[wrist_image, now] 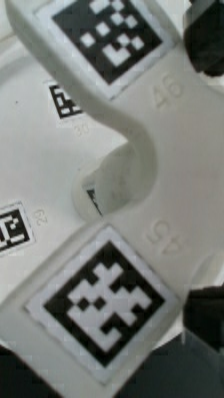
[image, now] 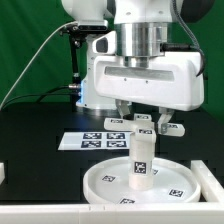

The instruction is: Assemble round table

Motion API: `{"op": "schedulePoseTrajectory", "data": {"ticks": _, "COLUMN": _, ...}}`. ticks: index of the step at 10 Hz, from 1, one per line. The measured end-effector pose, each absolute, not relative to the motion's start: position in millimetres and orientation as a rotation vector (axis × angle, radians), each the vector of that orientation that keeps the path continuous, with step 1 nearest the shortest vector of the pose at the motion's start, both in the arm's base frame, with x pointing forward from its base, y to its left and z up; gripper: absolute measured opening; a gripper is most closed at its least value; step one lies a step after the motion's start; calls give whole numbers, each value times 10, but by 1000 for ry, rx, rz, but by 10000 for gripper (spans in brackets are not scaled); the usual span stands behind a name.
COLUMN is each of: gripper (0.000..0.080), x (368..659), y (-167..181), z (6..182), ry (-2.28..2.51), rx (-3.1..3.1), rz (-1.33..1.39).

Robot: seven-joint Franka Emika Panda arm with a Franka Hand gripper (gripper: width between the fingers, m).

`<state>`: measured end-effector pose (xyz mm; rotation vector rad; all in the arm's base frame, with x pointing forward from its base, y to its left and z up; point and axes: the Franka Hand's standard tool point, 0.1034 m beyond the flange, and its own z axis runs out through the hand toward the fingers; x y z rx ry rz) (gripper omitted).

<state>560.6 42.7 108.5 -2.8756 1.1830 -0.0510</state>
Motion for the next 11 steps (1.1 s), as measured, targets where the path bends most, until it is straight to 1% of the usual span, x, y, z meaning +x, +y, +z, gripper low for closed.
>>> {"op": "schedulePoseTrajectory", "data": {"ticks": 1, "gripper": 637, "x": 5607, "y": 430, "z": 1140, "ry": 1051, "rx": -2926, "rz": -50}}
{"op": "schedulePoseTrajectory", "data": {"ticks": 3, "gripper": 646, "x": 5630, "y": 430, "z": 1281, "ry": 661, "rx": -3035, "rz": -38}}
{"op": "schedulePoseTrajectory", "data": {"ticks": 7, "gripper": 648, "x": 5614, "y": 494, "z": 1280, "ry": -187, "rx": -3134, "rz": -31}}
{"op": "schedulePoseTrajectory", "data": {"ticks": 9, "gripper": 648, "x": 5613, "y": 472, "z": 1276, "ry": -320, "rx": -3124, "rz": -29}}
{"op": "schedulePoseTrajectory", "data": {"ticks": 10, "gripper": 648, "x": 5612, "y": 470, "z": 1274, "ry": -442, "rx": -3110, "rz": -29}}
{"op": "schedulePoseTrajectory", "data": {"ticks": 11, "gripper": 648, "x": 5617, "y": 445, "z": 1270, "ry": -669, "rx": -3091, "rz": -23}}
